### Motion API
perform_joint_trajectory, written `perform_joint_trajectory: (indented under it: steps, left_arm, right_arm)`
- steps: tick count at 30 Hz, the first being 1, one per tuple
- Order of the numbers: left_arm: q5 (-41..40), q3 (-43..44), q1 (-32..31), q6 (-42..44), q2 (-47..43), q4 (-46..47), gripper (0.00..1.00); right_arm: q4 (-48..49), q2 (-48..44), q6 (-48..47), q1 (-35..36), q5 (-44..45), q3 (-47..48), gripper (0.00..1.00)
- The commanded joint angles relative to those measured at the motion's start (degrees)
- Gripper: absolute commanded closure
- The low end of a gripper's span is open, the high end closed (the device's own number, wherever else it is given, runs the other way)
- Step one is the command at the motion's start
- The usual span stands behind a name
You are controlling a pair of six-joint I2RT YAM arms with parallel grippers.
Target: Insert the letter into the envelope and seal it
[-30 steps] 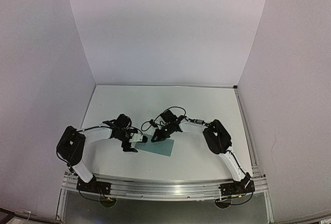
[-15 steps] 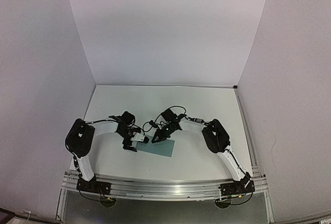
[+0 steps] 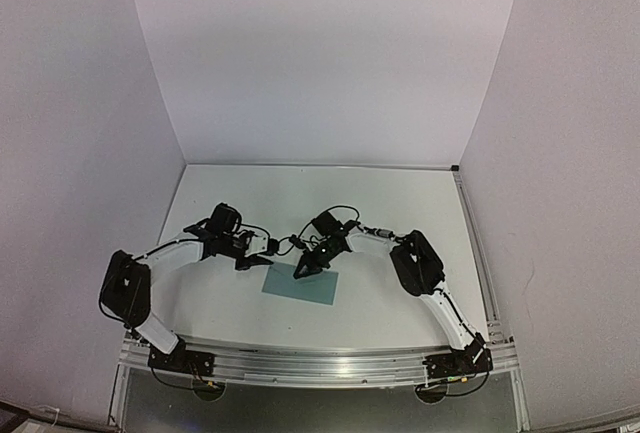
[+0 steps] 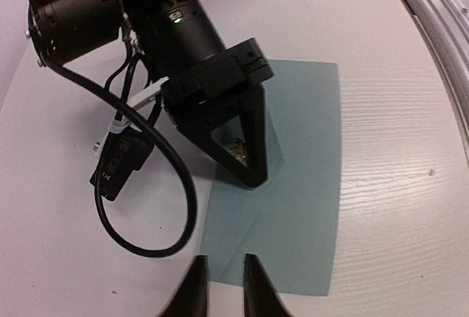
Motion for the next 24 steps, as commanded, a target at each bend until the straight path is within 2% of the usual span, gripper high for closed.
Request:
perform_joint_trajectory:
  steps: [1,5,11,24]
  left_arm:
    - [-3.6,-0.1,-0.1,-3.7,8.0,16.2,0.99]
    - [-4.7,0.3,-0.2,-0.6,11.9,18.4,1.00]
    - [-5.8,2.3,-0.9,2.1,15.0,15.1,1.00]
    - [-22.1,1.9,-4.7,7.3,21.5,14.4,1.00]
  right_arm:
    - [-3.8,2.9,0.9,0.7,3.6,-0.3,1.00]
    - [-3.7,2.6,1.4,0.6,4.3,-0.5,1.00]
    - [-3.7,2.8,2.0,0.6,5.2,-0.2,1.00]
    - [-4.0,2.8,2.3,0.6,7.1,0.7,1.00]
